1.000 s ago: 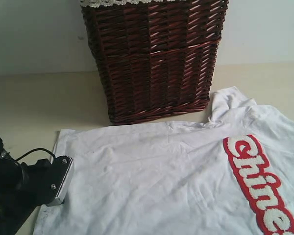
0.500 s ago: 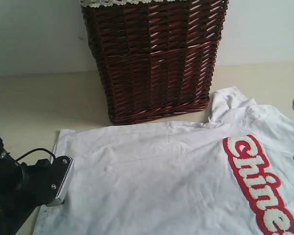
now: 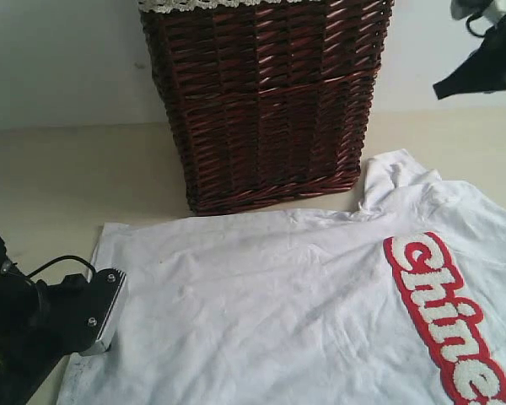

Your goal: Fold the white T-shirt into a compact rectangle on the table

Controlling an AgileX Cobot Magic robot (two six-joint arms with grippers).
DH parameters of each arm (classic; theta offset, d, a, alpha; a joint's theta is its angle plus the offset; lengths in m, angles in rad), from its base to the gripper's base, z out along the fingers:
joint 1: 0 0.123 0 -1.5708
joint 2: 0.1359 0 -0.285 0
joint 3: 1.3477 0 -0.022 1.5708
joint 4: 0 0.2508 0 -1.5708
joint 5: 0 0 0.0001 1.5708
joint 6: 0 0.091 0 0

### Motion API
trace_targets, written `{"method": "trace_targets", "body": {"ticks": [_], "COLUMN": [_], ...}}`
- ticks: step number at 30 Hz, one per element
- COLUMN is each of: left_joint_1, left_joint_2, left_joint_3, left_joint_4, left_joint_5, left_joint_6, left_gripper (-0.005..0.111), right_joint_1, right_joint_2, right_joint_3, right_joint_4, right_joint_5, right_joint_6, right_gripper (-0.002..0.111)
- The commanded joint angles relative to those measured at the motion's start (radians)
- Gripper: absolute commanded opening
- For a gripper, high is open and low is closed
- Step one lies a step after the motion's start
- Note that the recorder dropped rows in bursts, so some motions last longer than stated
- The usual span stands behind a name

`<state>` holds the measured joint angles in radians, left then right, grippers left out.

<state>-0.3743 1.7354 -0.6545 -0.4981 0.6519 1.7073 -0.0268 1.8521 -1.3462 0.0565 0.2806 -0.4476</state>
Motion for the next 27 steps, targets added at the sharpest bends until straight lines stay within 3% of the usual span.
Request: {"method": "trace_targets", "body": {"ticks": [1,3,5,8,27], "left_joint_1": [-0.007,-0.007,-0.007,-0.007,-0.007], "left_joint_2": [0.034,0.034,0.034,0.034,0.034], "left_joint_3": [0.014,0.014,0.014,0.014,0.014], "left_joint_4": [0.015,0.015,0.015,0.015,0.015], "left_joint_5": [-0.004,-0.004,-0.004,-0.004,-0.004], "left_joint_6": [-0.01,-0.01,-0.01,-0.01,-0.01], "left_gripper": [0.105,0.105,0.105,0.105,0.105], "right_joint_1": [-0.02,-0.034,-0.039,-0.039,-0.039], "right_joint_2": [0.164,0.209,0.266,0.329,0.49], "right_joint_3": [-0.051,-0.082,-0.125,-0.172,-0.188], "right_joint_4": [0.317,0.513,0.722,0.935,0.939], "right_joint_5": [0.017,0.065,0.152,0.207,0.042], "right_joint_6": [-0.226,-0.358,-0.68,-0.971,-0.991], "right_gripper": [0.0,0.0,0.0,0.0,0.0]}}
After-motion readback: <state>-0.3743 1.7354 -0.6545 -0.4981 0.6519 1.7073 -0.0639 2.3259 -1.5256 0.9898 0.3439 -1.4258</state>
